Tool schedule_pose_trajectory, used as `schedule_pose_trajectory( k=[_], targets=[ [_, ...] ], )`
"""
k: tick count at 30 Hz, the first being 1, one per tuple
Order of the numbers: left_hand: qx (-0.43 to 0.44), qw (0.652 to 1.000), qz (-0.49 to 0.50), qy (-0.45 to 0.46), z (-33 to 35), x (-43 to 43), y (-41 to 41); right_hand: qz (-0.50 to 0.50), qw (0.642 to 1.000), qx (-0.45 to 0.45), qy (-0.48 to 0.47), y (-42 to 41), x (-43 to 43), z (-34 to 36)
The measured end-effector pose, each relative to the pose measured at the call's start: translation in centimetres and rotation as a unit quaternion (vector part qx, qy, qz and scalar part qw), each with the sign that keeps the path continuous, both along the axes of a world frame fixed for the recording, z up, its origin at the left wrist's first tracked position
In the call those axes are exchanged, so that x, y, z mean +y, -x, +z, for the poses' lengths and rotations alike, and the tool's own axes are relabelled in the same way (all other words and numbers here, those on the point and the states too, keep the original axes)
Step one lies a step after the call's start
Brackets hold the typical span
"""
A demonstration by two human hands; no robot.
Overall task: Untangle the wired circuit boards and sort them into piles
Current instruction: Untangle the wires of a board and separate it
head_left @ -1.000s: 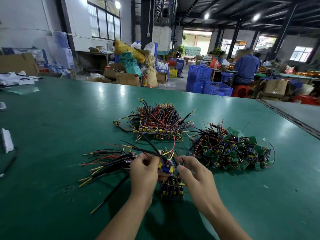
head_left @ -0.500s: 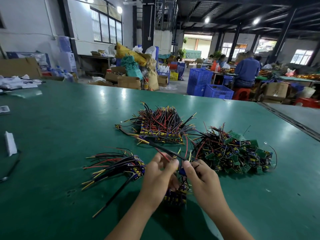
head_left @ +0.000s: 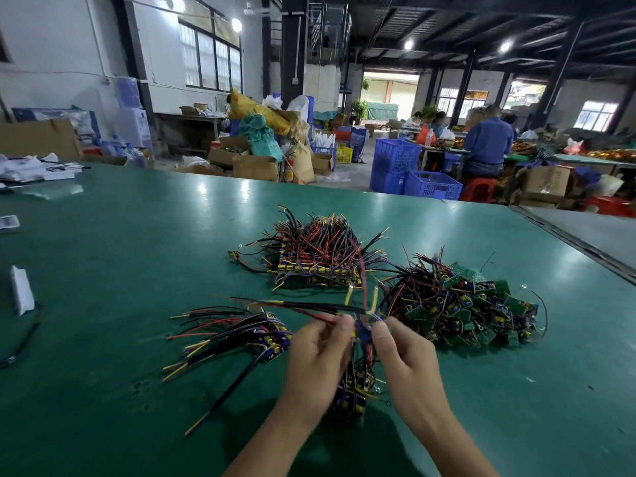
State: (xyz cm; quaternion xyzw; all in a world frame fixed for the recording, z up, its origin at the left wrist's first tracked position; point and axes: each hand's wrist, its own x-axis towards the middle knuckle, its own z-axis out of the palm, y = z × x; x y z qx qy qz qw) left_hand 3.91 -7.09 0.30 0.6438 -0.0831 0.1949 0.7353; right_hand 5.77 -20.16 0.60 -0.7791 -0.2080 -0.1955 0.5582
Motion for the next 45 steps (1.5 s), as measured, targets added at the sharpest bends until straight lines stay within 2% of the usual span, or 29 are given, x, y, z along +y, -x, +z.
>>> schedule_pose_trajectory(
  k=[4,7,12,16,23,27,29,30,33,34,36,38,40,45],
  targets=[
    [-0.007,0.996,-0.01,-0.084,-0.4,0.0,0.1,0.078,0.991,0.107,-0.018,-0.5,-0.9,0.5],
    [0.01,0.995,-0.023,-0.092,-0.6,-0.1,0.1,0.143,0.972,0.172,-0.067,-0.5,-1.6,1.0],
    [0.053,0.992,-0.076,-0.082,-0.6,0.0,-0.1,0.181,0.941,0.259,-0.121,-0.5,-1.7,0.8],
    [0.101,0.991,-0.083,-0.037,-0.2,0.0,0.1,0.22,0.914,0.299,-0.164,-0.2,-1.0,0.7],
    [0.125,0.984,-0.123,0.023,0.1,0.0,0.2,0.228,0.868,0.355,-0.262,0.1,-0.2,0.5],
    [0.137,0.97,-0.169,0.105,0.5,0.1,0.3,0.244,0.845,0.369,-0.301,0.2,0.3,0.1],
    [0.126,0.975,-0.156,0.093,0.3,0.2,0.1,0.231,0.852,0.351,-0.312,0.0,0.4,0.0],
    [0.116,0.982,-0.129,0.07,0.3,0.2,0.1,0.202,0.872,0.327,-0.303,-0.1,0.3,0.0],
    [0.098,0.995,-0.019,-0.005,0.2,0.6,0.0,0.022,0.968,0.149,-0.2,-0.8,-0.9,-0.1],
    [0.091,0.995,0.021,-0.042,0.2,0.9,-0.1,-0.045,0.982,0.088,-0.163,-1.2,-1.5,0.0],
    [0.07,0.987,0.079,-0.119,-0.1,1.3,-0.4,-0.144,0.984,0.003,-0.107,-1.5,-2.3,0.1],
    [0.065,0.977,0.094,-0.181,-0.2,1.5,-0.7,-0.16,0.982,-0.033,-0.091,-1.6,-2.4,-0.1],
    [0.072,0.97,0.073,-0.219,-0.1,1.2,-1.0,-0.144,0.986,-0.01,-0.08,-1.5,-1.5,-0.4],
    [0.081,0.942,0.079,-0.315,-0.1,0.5,-1.5,-0.075,0.996,0.021,0.052,-0.7,-0.1,0.1]
  ],
)
